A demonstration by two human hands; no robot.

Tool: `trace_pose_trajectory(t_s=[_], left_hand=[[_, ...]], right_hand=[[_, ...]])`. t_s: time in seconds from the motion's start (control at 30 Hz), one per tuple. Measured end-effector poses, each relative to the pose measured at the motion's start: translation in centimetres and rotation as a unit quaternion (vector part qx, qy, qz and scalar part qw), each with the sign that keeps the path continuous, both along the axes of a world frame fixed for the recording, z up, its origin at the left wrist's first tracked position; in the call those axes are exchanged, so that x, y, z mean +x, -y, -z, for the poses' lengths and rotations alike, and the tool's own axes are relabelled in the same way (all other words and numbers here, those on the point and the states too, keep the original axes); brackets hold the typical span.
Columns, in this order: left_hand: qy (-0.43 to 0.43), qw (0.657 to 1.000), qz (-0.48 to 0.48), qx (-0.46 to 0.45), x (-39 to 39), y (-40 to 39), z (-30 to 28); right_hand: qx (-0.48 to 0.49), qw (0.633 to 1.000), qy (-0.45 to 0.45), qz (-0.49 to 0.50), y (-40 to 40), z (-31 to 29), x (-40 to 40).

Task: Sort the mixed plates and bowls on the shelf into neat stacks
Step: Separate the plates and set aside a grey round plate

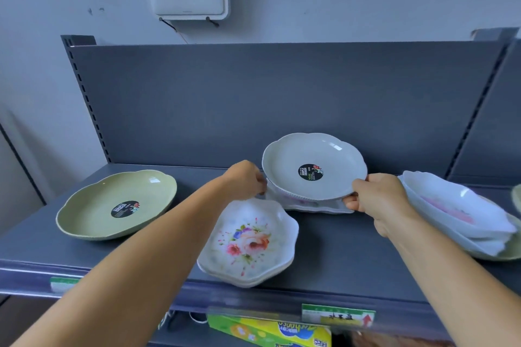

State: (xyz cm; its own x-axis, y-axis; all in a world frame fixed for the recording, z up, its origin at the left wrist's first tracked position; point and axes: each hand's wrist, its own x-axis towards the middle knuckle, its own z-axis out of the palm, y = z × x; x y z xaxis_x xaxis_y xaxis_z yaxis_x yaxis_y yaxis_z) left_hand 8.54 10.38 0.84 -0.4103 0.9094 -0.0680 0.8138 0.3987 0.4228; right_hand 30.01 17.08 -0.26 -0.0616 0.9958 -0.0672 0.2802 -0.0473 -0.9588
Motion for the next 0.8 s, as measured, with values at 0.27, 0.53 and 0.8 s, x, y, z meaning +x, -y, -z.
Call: trace_pose_trajectory(t_s=[0.27, 0.53, 0.8], left_hand=[[0.105, 0.984, 0.02, 0.142, 2.2, 2.3, -2.0], [0.12, 0.956, -0.096, 0.249, 1.7, 6.4, -2.1], [0.022, 0.926, -0.249, 0.283, -3.2, 13.5, -1.8]], right_hand=[[0.03, 0.999, -0.015, 0.001, 0.7, -0.6, 1.7], [0.067, 0.995, -0.014, -0.069, 2.6, -1.7, -0.3], [0.108, 0.976, -0.033, -0.185, 6.9, -2.8, -7.9]])
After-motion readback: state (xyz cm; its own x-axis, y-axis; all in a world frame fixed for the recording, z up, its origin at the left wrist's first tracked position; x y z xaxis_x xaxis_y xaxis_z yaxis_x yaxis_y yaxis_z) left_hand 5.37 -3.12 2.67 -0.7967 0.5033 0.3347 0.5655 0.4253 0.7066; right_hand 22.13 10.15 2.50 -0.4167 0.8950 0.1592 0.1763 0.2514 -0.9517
